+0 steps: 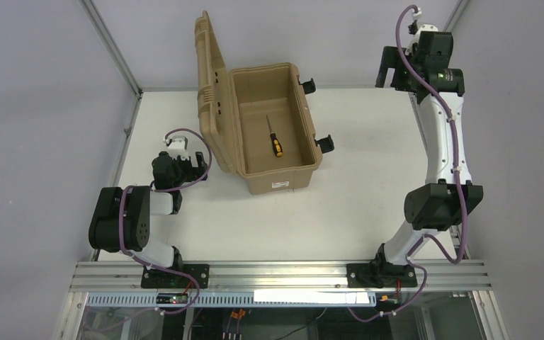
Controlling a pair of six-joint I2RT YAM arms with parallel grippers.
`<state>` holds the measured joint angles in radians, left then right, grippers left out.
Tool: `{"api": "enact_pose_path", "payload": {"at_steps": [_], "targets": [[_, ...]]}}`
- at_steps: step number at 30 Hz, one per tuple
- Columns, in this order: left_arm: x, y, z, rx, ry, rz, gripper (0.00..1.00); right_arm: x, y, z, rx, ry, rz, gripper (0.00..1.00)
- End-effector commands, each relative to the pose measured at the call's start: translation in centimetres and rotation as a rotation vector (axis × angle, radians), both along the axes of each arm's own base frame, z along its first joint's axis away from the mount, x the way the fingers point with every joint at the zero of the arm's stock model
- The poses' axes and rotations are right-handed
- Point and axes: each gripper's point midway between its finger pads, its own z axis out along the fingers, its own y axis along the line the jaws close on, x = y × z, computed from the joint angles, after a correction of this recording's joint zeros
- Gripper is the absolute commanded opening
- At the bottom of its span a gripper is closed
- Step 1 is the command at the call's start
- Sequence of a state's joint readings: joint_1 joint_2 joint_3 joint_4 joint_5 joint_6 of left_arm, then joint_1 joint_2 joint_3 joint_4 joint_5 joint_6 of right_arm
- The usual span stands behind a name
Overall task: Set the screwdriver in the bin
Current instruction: Reset both arms
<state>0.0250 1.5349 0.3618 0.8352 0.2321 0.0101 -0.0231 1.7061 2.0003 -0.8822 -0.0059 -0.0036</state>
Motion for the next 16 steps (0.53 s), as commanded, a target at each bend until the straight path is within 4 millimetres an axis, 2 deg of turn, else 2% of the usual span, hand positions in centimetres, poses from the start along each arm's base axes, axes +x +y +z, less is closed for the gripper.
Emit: {"api": "enact_pose_path", "payload": {"at_steps": [1, 16], "targets": [[0.29, 0.00, 1.35, -0.001, -0.041, 0.012, 0.99, -0.87, -0.60, 2.88, 0.006, -0.083, 0.025, 0.99], [0.30, 0.00, 1.33, -0.002, -0.041, 0.012, 0.99, -1.11, -0.94, 3.05, -0.009, -0.088, 0.017, 0.99]]}}
